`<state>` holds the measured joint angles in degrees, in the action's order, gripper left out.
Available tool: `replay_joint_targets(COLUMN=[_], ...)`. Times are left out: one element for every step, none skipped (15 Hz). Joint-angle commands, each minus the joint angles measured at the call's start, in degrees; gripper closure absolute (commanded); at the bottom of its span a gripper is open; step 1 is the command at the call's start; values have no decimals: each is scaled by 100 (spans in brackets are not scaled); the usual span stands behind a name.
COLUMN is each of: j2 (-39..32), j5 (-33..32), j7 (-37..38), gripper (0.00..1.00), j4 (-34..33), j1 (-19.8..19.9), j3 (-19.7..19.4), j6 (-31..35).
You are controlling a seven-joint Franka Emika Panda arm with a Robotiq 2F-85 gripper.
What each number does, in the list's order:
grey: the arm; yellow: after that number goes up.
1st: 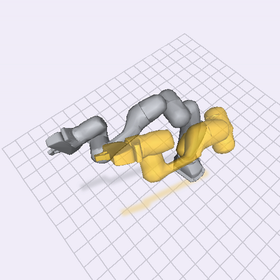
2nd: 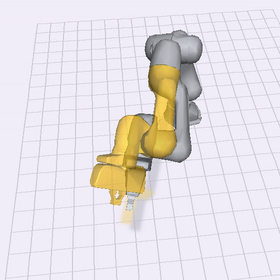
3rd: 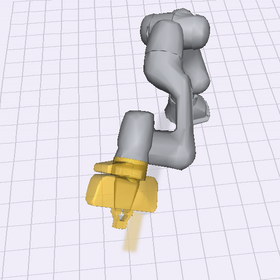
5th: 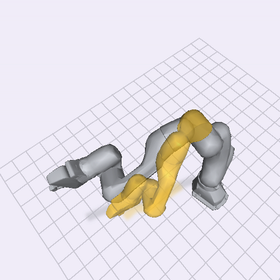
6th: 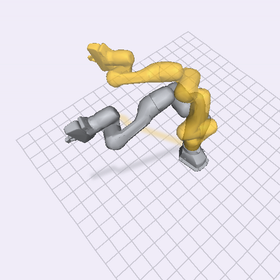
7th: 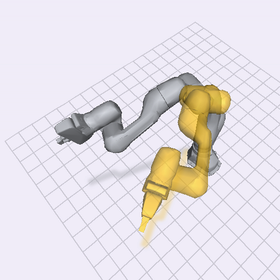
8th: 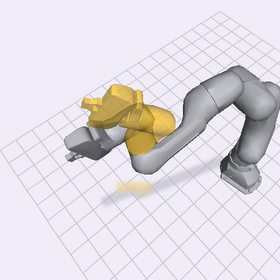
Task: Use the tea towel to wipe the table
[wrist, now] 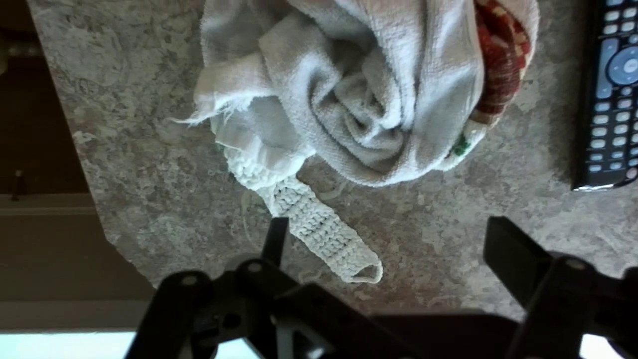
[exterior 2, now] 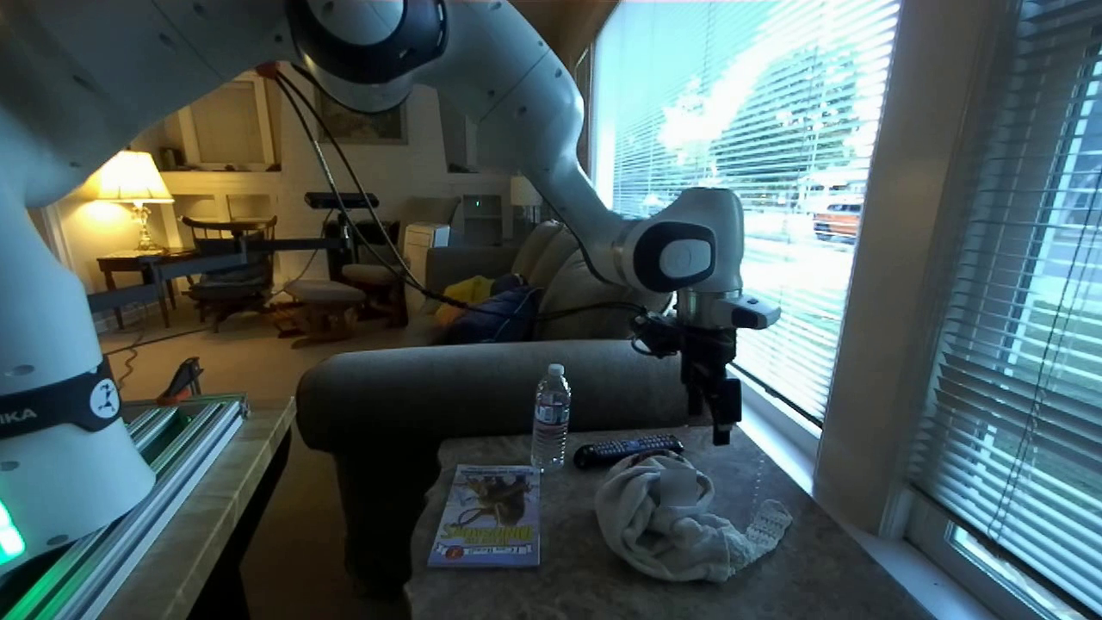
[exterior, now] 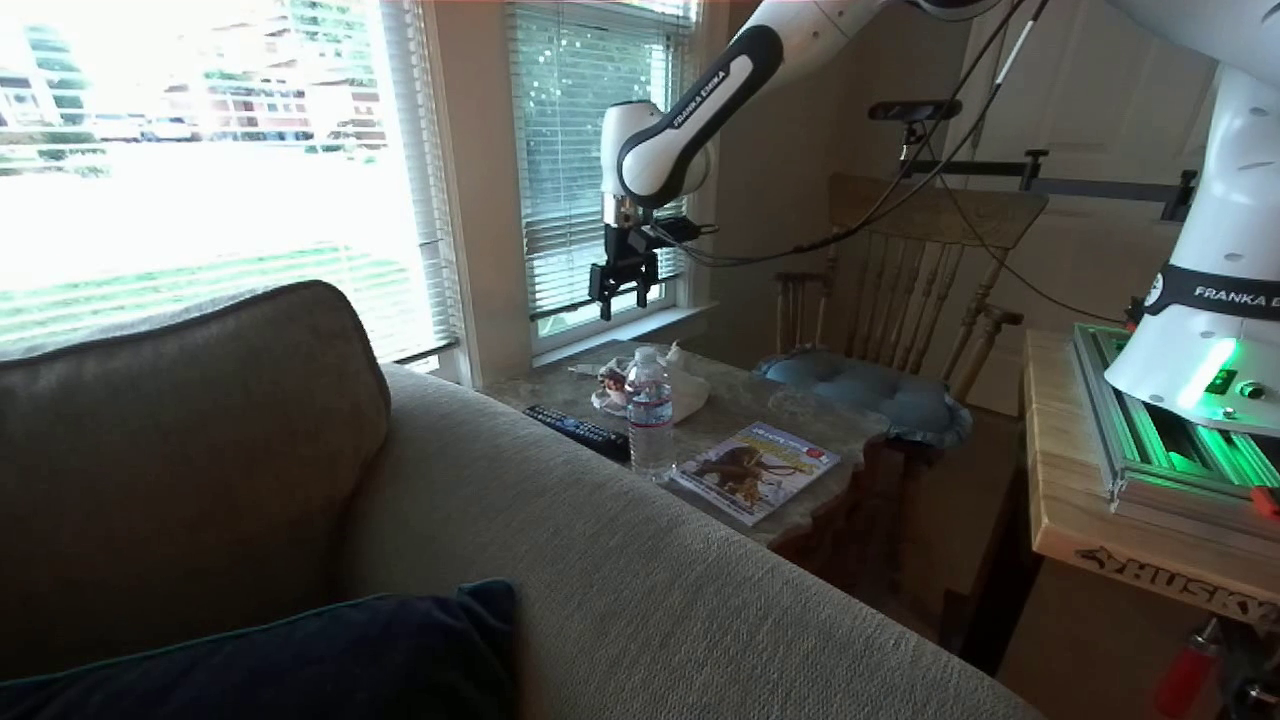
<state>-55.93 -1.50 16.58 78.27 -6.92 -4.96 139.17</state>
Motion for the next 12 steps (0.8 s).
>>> replay_joint_targets(j2=[808,969,1129,1310,1473,1654,1808,1970,2114,2267,2407,2552], j5=[-139,-189,-241,-295,-352,-411,-482,-545,-605,-661,-708,-746], j7=[-21,-62,-85,-159,-230,-324,-394,-476,-573,-637,-703,-772], gripper=[0,0,0,0,0,0,0,0,0,0,0,0], j4=[927,1095,1274,1469,1646,1847,2011,2180,2323,2491,2639,2807], j1=[-76,-79,-84,-75,-64,-41,-27,-5,19,41,67,95], j3=[-131,-158,-186,-194,-198,-194,-196,-192,-181,-172,-158,-143], j6=[-99,-156,-193,-261,-312,-339,-376,-427,-495,-518,-559,-568])
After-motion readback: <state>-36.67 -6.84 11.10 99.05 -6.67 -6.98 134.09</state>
